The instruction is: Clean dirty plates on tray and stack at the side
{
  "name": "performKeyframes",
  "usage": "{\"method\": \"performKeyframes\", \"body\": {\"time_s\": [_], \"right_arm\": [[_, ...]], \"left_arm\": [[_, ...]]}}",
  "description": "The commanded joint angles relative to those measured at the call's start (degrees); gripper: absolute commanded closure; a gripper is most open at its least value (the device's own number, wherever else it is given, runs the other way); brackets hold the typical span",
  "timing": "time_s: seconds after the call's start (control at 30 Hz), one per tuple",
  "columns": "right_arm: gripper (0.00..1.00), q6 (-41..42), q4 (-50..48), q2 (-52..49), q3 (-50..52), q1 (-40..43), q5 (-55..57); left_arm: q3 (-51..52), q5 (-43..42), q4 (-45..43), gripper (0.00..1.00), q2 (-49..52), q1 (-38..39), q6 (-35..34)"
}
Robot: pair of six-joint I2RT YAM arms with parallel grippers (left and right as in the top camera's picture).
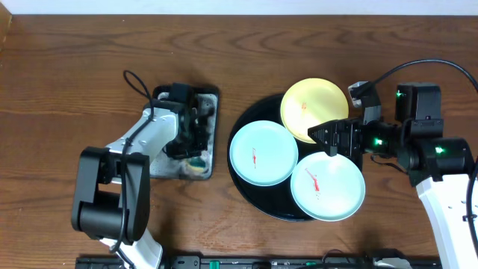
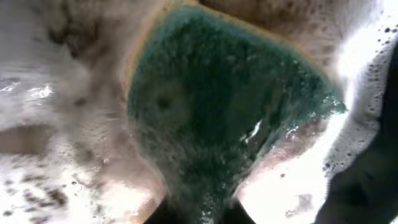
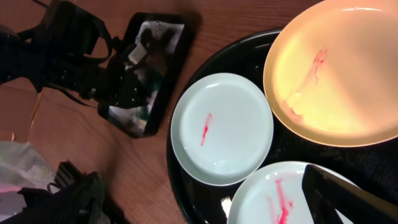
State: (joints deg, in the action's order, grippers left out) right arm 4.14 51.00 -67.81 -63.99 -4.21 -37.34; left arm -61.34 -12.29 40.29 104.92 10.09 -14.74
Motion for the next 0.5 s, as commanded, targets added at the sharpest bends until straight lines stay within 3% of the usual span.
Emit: {"method": "performKeyframes", "body": {"time_s": [0.0,0.1,0.13,0.2,0.3,0.47], "right_arm": [[0.01,0.76,-0.20,0.31,-0.83,-0.52,-0.85],[0.01,0.76,-0.22,0.31,-0.83,-0.52,-0.83],[0.01,0.76,-0.22,0.31,-0.83,-0.52,-0.83],[0.01,0.76,-0.20,0.31,-0.83,-0.52,-0.83],[0.01,0.74,-0.20,0.31,-0.83,-0.52,-0.83],[0.01,0.76,-0.02,0.31,-0.83,-0.52,-0.76]], "left_arm": [[0.46,2.47,0.92,0.92,3.23,-1.29,0.09],[-2.12,2.45,4.20,0.92,1.75,-2.51,0.09],[-3.13,2.45,5.60,0.70,0.94,-2.99,0.09],[-5.05,2.45,8.59,0.51,-1.33,-3.93,0.09],[-5.42,2.23,9.62,0.44,-4.17,-4.17,0.07],[-4.72,2.25,9.92,0.44,-5.20,-2.40,0.07]]}}
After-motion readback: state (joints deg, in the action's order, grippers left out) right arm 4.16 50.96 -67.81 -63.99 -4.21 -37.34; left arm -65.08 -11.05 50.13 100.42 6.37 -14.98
